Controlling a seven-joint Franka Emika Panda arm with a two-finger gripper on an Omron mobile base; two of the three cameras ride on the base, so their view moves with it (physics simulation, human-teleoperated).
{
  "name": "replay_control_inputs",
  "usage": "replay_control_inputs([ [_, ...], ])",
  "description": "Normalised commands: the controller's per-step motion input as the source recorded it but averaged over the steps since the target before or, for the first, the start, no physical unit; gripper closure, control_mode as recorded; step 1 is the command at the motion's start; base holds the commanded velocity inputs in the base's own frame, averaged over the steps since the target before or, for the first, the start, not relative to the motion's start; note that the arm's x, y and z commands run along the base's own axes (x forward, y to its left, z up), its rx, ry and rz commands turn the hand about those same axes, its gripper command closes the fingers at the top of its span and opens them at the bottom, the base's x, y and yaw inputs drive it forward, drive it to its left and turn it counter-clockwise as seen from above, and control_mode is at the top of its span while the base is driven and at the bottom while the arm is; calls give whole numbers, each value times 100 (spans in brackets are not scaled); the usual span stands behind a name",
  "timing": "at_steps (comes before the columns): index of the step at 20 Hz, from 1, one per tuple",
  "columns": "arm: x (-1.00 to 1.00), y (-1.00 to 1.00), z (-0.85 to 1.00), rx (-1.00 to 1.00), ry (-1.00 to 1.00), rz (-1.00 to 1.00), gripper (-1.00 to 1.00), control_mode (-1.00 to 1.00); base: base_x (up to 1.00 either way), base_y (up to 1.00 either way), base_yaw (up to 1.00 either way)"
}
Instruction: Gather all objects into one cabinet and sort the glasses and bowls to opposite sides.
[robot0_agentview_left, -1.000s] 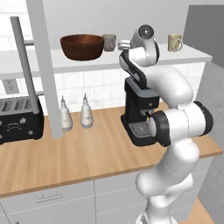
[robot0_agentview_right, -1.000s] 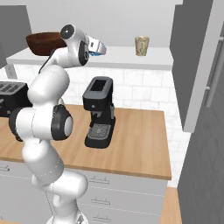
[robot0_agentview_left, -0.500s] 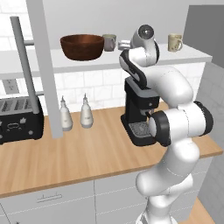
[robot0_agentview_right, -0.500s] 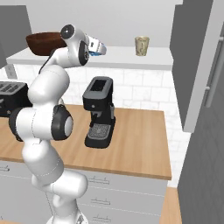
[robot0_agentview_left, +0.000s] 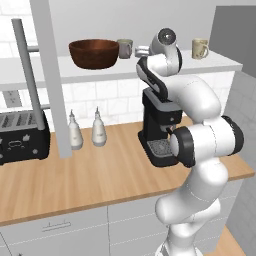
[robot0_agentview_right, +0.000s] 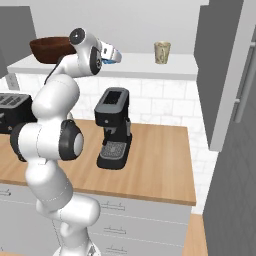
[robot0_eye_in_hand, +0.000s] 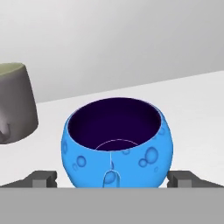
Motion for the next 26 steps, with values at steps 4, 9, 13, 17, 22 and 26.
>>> replay_control_inputs([
  [4,0,0,0,0,0,0,-100,-100,0,0,0],
  [9,0,0,0,0,0,-1,-100,-100,0,0,0],
  [13,-6,0,0,0,-1,-2,-100,-100,0,0,0],
  [17,-17,0,0,0,-1,-4,-100,-100,0,0,0],
  [22,-19,5,-1,0,0,-5,-100,-100,0,0,0],
  [26,0,8,-5,0,0,-4,-100,-100,0,0,0],
])
